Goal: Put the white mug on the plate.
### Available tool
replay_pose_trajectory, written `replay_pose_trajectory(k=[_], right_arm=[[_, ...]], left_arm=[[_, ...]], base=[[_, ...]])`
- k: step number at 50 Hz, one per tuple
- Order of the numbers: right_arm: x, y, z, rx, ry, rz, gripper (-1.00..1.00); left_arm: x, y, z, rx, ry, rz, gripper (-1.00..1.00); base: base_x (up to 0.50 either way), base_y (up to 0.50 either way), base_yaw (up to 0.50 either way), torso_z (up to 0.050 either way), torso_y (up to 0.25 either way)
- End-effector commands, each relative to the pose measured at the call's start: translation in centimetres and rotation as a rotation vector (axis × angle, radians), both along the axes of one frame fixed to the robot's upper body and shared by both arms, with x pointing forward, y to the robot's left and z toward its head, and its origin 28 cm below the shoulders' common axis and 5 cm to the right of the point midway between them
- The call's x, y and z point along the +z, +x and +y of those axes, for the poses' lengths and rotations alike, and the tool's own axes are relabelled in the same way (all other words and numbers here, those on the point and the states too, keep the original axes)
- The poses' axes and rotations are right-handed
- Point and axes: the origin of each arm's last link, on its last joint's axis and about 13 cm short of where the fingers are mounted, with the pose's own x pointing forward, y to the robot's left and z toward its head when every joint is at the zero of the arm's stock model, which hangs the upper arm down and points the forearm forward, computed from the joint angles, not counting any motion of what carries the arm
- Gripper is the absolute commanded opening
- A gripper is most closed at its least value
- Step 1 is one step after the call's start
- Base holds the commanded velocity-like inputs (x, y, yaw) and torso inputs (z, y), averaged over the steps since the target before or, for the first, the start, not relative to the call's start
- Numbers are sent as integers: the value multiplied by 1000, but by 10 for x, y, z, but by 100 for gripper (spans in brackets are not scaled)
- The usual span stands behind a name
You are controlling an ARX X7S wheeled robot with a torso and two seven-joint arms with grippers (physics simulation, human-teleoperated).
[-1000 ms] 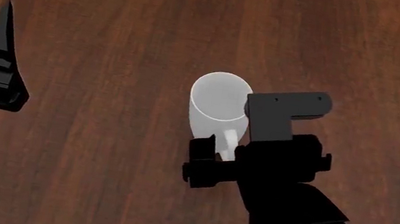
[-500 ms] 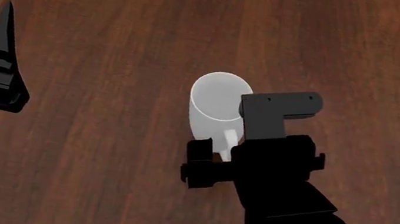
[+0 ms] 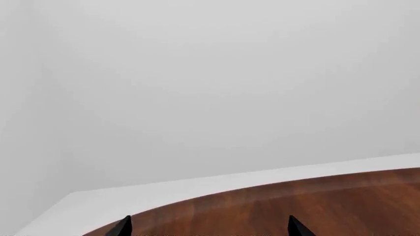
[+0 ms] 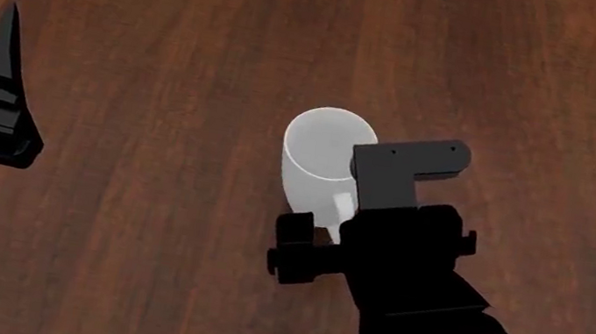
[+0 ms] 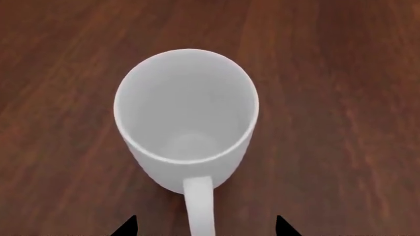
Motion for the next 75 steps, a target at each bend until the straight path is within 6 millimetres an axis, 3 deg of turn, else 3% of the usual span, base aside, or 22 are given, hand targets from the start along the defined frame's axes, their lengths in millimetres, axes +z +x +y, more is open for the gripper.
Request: replay_pose_trajectory(k=[1, 75], right_arm=[[-3, 3, 0, -4, -7, 13, 100], [-23, 18, 4, 5, -52, 81, 100]], left_arm=[[-2, 1, 0, 2, -1, 4, 100], [-4, 2, 1, 7, -1, 11, 100]], base=[[0, 0, 0, 0, 0], [0, 0, 0, 0, 0]])
